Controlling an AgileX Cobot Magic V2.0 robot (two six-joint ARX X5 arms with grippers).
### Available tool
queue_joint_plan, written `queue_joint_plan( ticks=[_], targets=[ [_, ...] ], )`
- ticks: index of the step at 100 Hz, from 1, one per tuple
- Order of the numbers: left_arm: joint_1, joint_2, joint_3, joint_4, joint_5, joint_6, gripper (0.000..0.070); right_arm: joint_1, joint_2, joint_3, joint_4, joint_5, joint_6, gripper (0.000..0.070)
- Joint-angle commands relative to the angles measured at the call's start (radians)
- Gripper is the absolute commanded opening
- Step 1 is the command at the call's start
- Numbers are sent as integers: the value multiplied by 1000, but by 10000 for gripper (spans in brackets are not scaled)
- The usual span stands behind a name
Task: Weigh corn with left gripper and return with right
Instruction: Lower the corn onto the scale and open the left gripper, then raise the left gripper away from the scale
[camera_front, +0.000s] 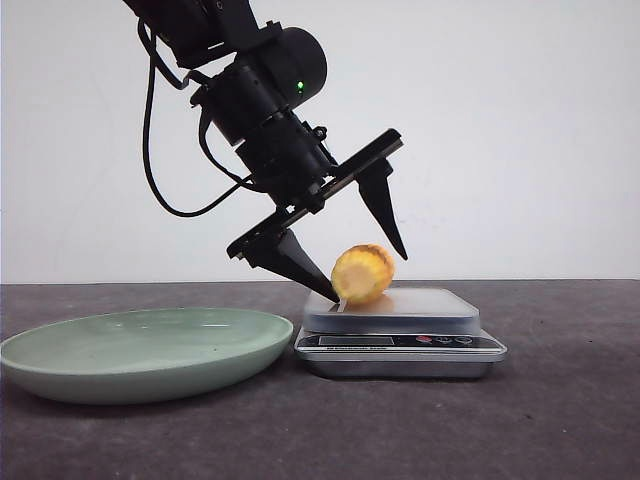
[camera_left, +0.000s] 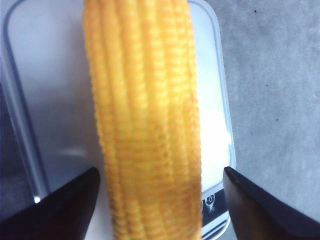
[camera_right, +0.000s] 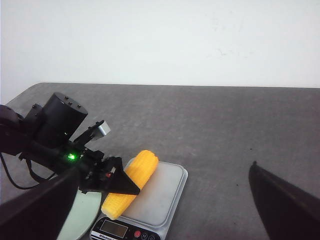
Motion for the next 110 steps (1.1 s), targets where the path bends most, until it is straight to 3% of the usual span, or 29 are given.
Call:
queue_joint_plan(
  ticks=[1, 14, 44, 71, 76, 86, 92, 110],
  targets=[
    [-6, 23, 14, 0, 17, 3, 514, 4, 6, 13, 8, -3, 11, 696],
    [-5, 22, 15, -19, 24, 3, 700, 4, 6, 13, 11, 9, 11, 696],
    [8, -27, 17, -66, 48, 40, 700, 4, 6, 13, 23, 13, 11, 695],
    [56, -250, 18, -112, -14, 100, 700, 4, 7, 13, 24, 15, 11, 696],
    [67, -310, 18, -131, -15, 124, 577, 4, 7, 13, 27, 14, 12, 695],
    [85, -445, 18, -177, -15, 175, 197, 4, 7, 13, 45, 9, 29, 694],
    [90, -532, 18, -194, -14, 183, 17, 4, 7, 13, 60, 6, 42, 685],
    [91, -788, 20, -190, -15, 183, 0, 4, 28, 13, 162, -66, 146, 483]
  ],
)
